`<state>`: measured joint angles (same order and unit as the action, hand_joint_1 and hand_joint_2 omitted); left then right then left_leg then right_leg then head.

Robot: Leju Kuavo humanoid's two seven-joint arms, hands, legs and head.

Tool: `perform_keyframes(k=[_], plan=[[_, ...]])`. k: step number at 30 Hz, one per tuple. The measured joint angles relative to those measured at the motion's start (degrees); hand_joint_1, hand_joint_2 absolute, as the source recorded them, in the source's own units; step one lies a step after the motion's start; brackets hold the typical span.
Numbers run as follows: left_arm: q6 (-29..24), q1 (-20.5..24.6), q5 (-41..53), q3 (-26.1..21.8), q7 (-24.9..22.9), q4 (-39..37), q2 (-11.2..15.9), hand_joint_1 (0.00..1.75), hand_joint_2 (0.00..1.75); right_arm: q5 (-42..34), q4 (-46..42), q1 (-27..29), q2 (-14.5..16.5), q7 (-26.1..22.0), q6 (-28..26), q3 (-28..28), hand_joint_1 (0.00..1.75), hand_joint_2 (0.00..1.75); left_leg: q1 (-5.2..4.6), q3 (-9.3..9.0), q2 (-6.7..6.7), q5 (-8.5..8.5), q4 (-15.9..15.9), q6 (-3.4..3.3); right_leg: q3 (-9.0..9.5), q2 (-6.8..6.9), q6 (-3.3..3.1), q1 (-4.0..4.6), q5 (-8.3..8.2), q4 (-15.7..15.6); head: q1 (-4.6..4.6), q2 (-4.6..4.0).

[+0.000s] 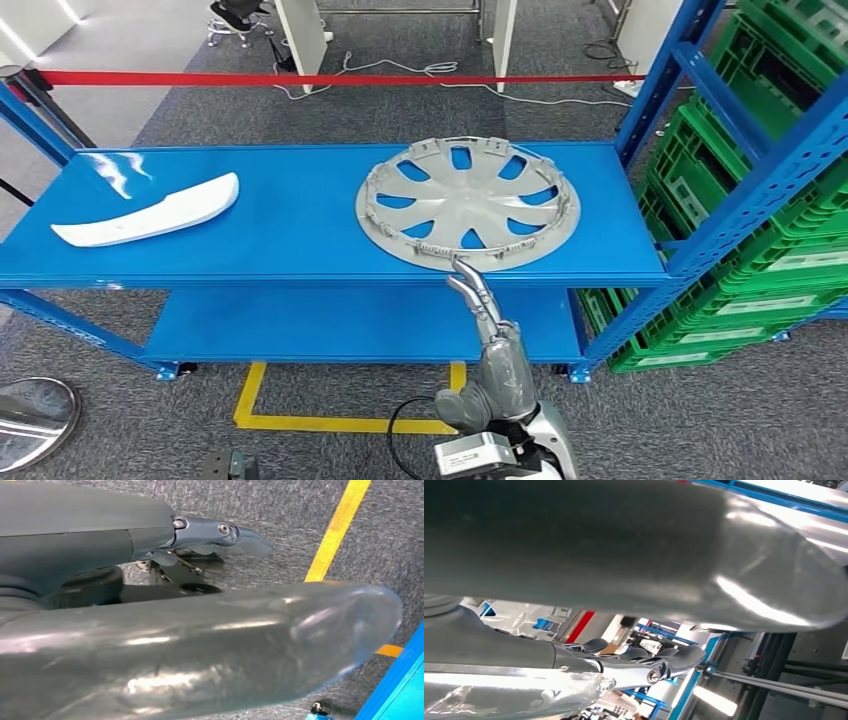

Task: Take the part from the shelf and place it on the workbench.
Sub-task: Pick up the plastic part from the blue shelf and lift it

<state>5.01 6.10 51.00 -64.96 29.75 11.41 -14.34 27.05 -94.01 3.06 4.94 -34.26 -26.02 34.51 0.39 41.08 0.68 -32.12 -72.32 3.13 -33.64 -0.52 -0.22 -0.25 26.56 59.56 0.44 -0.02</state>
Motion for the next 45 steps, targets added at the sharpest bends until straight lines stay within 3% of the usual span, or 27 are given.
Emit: perform_keyframes(k=[1,2,5,7,10,12,14,15,16,17,19,21,26,28,30,31,32,33,35,36,38,41,43,45], plan=[[-0.02,-0.04,0.05,0.01,-0.03,0.00,0.00,0.00,0.00,0.00,0.00,0.00,0.00,0.05,0.01,0.00,0.00,0.00,0.00,0.64,0.00,0.14,-1.23,0.00,0.02,-0.02,-0.02,0.00,0.01,0.00,0.00,0.00],[-0.04,-0.07,0.11,0.02,-0.05,0.00,0.00,0.00,0.00,-0.01,0.00,0.00,0.00,0.12,0.03,0.00,0.00,0.00,0.00,0.25,-0.01,1.33,-0.31,-0.05,0.06,-0.06,-0.01,-0.01,0.03,0.01,0.00,0.00],[1.05,-0.02,-0.09,0.07,0.17,0.00,-0.04,0.00,0.00,-0.03,0.00,-0.01,0.00,0.25,0.11,0.01,0.00,0.00,0.00,-5.06,-0.10,6.48,10.29,-0.42,0.16,-0.21,0.38,0.11,0.21,0.13,-0.05,0.00],[3.27,0.01,-0.80,0.04,0.44,0.00,-0.11,0.00,0.00,-0.03,0.01,-0.01,-0.01,0.31,0.22,0.02,0.00,0.00,-0.06,-6.89,-0.09,7.10,14.16,-0.96,0.03,-0.25,0.95,0.37,0.33,0.12,0.01,0.00],[5.83,-0.16,-1.38,0.00,0.62,0.00,-0.21,0.00,0.00,-0.04,0.05,-0.02,-0.02,0.39,0.44,0.02,0.00,0.00,0.00,-7.08,-0.03,6.92,14.65,-2.06,-0.06,-0.17,1.89,0.39,0.65,0.06,0.22,0.00],[6.17,-0.19,-1.39,0.01,0.63,0.00,-0.32,0.00,0.00,-0.05,0.07,-0.04,-0.04,0.40,0.57,0.02,0.00,0.00,0.20,-7.35,-0.06,6.88,14.79,-2.73,-1.61,-0.04,2.49,0.29,2.73,3.54,0.53,0.00],[6.34,-0.23,-1.39,0.01,0.62,0.00,-0.38,0.00,0.00,-0.08,0.10,-0.04,-0.08,0.40,0.71,0.02,0.00,0.00,0.15,-7.58,-0.04,6.24,14.80,-3.28,-5.42,0.03,2.88,0.22,5.97,11.11,0.84,0.00],[6.44,-0.31,-1.40,0.01,0.60,0.00,-0.39,0.00,0.00,-0.12,0.14,-0.04,-0.10,0.40,0.82,0.02,0.00,0.00,0.13,-7.78,-0.02,5.85,14.81,-3.43,-7.34,0.03,2.97,0.19,6.83,14.48,0.85,0.00],[6.58,-0.41,-1.40,0.00,0.49,0.00,-0.39,0.00,0.00,-0.16,0.19,-0.03,-0.10,0.40,0.95,0.02,0.00,0.00,0.12,-8.11,-0.06,5.61,14.79,-3.47,-8.50,0.04,3.03,0.18,6.70,16.27,0.88,0.00],[6.71,-0.49,-1.41,-0.01,0.22,0.00,-0.41,0.00,0.00,-0.21,0.25,-0.04,-0.11,0.39,1.15,0.02,0.00,0.00,0.13,-8.59,-0.08,5.51,14.76,-3.38,-8.48,0.05,3.02,0.15,5.40,15.67,0.89,0.00],[6.46,-0.52,-1.41,-0.01,-0.74,0.00,-0.45,0.00,0.00,-0.27,0.38,-0.11,-0.11,0.26,1.66,0.03,0.00,0.00,0.18,-9.64,-0.02,5.25,14.72,-2.98,-5.64,0.09,2.89,0.06,0.77,8.80,0.93,0.00],[5.59,-0.46,-1.56,-0.02,-1.49,0.00,-0.47,0.00,0.00,-0.29,0.56,-0.23,-0.08,0.03,2.11,0.06,0.00,0.00,0.00,-10.09,0.19,4.71,14.60,-2.45,-2.71,0.04,2.57,0.07,-1.87,2.38,0.98,0.00],[4.16,-0.26,-1.63,-0.04,-1.41,0.00,-0.46,0.00,0.00,-0.31,0.74,-0.30,0.07,-0.26,2.31,0.09,0.00,0.00,-0.05,-9.75,0.15,3.80,14.10,-0.95,-1.92,-0.12,0.95,0.00,-1.49,0.50,0.51,0.01],[3.33,-0.16,-1.23,-0.04,-1.27,0.00,-0.48,0.00,0.00,-0.30,0.75,-0.30,0.11,-0.29,2.27,0.09,0.00,0.00,-0.03,-7.41,0.02,1.30,9.39,-0.41,-1.61,0.01,0.43,-0.18,-1.34,0.30,0.32,0.00],[2.57,-0.18,-0.82,-0.02,-1.15,0.00,-0.48,0.00,0.00,-0.31,0.78,-0.29,0.11,-0.28,2.17,0.09,0.00,0.00,-0.01,-3.16,-0.01,-1.62,1.89,-0.16,-1.54,0.07,0.13,-0.20,-1.15,0.29,0.20,0.00],[2.25,-0.21,-0.71,-0.01,-1.19,0.00,-0.48,0.00,0.00,-0.32,0.79,-0.28,0.11,-0.28,2.11,0.09,0.00,0.00,-0.01,-1.59,-0.02,-1.98,-0.51,-0.12,-1.48,0.04,0.08,-0.21,-1.09,0.29,0.18,0.00],[1.97,-0.22,-0.66,0.00,-1.28,0.00,-0.48,0.00,0.00,-0.31,0.79,-0.28,0.11,-0.28,2.05,0.09,0.00,0.00,0.00,-0.97,-0.02,-1.21,-0.99,-0.13,-1.37,0.00,0.07,-0.23,-1.03,0.29,0.17,0.00],[1.69,-0.21,-0.64,0.00,-1.39,0.00,-0.48,0.00,0.00,-0.31,0.79,-0.28,0.11,-0.28,2.01,0.09,0.00,0.00,0.01,-1.49,-0.03,0.63,0.74,-0.17,-1.21,-0.06,0.14,-0.27,-0.96,0.29,0.18,0.00],[1.33,-0.17,-0.64,0.00,-1.56,0.00,-0.51,0.00,0.00,-0.30,0.79,-0.28,0.11,-0.28,1.95,0.09,0.00,0.00,0.08,-4.55,-0.16,4.98,7.91,-0.22,-0.90,-0.20,0.51,-0.20,-0.70,0.38,0.10,0.00],[1.23,-0.11,-0.64,0.00,-1.59,0.00,-0.54,0.00,0.00,-0.30,0.79,-0.28,0.11,-0.27,1.93,0.09,0.00,0.00,0.12,-5.95,-0.15,6.24,11.10,-0.39,-0.88,-0.28,0.79,-0.06,-0.56,0.48,0.02,0.00],[1.17,-0.08,-0.63,0.00,-1.63,0.00,-0.62,0.00,0.00,-0.27,0.79,-0.28,0.10,-0.28,1.91,0.09,0.00,0.00,0.10,-7.06,-0.09,6.70,13.99,-0.90,-0.97,-0.33,1.39,0.22,-0.45,0.50,0.09,0.01],[1.14,-0.16,-0.62,0.00,-1.64,0.00,-0.69,0.00,0.00,-0.25,0.79,-0.30,0.09,-0.29,1.90,0.08,0.00,0.00,0.18,-7.15,-0.01,6.74,14.29,-2.09,-1.19,-0.19,2.24,0.08,0.07,0.90,0.39,0.01],[1.14,-0.14,-0.62,0.00,-1.64,0.00,-0.74,0.00,0.00,-0.26,0.79,-0.31,0.09,-0.29,1.89,0.08,0.00,0.00,0.33,-7.30,-0.06,6.77,14.37,-2.70,-3.16,-0.02,2.75,0.04,2.72,5.31,0.71,0.00],[1.15,-0.16,-0.62,0.00,-1.64,0.00,-0.77,0.00,0.00,-0.24,0.79,-0.31,0.06,-0.28,1.89,0.08,0.00,0.00,0.26,-7.35,-0.09,6.68,14.36,-2.96,-6.76,0.04,3.00,0.03,6.14,12.84,0.95,0.00]])
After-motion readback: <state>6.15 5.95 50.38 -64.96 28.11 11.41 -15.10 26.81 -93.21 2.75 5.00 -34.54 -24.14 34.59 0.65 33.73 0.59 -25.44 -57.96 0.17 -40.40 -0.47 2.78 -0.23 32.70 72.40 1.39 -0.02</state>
